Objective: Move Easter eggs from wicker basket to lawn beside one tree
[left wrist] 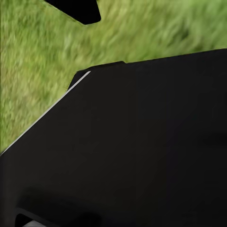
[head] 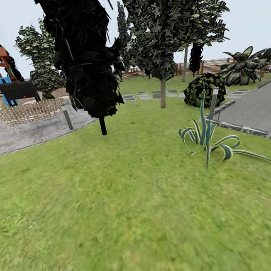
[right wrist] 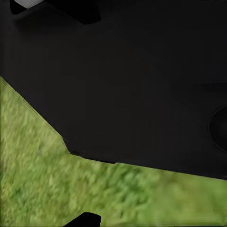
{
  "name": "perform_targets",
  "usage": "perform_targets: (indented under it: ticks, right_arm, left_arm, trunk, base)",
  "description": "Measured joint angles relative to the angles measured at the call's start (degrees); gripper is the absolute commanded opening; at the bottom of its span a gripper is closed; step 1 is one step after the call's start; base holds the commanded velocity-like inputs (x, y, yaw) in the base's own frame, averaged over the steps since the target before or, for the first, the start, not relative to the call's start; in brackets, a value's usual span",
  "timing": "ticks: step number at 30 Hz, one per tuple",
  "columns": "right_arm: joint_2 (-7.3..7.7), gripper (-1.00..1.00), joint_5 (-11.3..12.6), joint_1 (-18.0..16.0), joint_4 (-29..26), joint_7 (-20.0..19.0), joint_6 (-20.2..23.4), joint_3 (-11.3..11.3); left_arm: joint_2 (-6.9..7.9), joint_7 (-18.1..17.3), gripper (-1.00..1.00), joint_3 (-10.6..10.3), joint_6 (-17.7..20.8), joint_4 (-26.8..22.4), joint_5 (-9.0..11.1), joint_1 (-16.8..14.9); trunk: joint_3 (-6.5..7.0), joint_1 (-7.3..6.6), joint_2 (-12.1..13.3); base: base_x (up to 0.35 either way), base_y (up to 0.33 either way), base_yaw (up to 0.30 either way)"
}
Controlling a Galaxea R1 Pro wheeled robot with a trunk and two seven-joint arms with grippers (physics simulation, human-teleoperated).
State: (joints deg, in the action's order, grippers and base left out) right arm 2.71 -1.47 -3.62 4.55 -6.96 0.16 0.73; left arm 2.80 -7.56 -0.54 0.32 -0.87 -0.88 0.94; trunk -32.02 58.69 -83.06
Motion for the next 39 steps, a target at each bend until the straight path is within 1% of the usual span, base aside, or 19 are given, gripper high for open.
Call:
perform_targets:
  ticks: [16, 26, 30, 39]
  right_arm:
    - [0.0, 1.0, -0.01, 0.0, 0.0, 0.0, 0.0, 0.0]
    - [0.0, 1.0, 0.01, -0.01, 0.01, 0.0, 0.0, 0.0]
    - [0.0, 1.0, 0.0, -0.01, 0.01, 0.0, 0.01, 0.0]
    - [0.0, 1.0, 0.01, -0.01, 0.01, 0.09, 0.08, -0.05]
  left_arm:
    - [0.0, 0.0, 1.0, 0.04, 0.0, 0.0, 0.0, 0.0]
    - [0.0, 0.0, 1.0, 0.04, 0.0, 0.0, 0.0, 0.0]
    - [0.0, 0.0, 1.0, 0.03, 0.0, 0.0, 0.0, 0.0]
    - [0.0, 0.0, 1.0, 0.04, 0.0, 0.0, 0.0, 0.0]
  trunk:
    - [0.0, 0.0, 0.0]
    - [0.0, 0.0, 0.0]
    - [0.0, 0.0, 0.0]
    - [0.0, 0.0, 0.0]
  base:
    - [0.337, 0.0, -0.299]
    - [0.337, 0.0, -0.227]
    - [0.337, 0.0, -0.128]
    - [0.337, 0.0, -0.012]
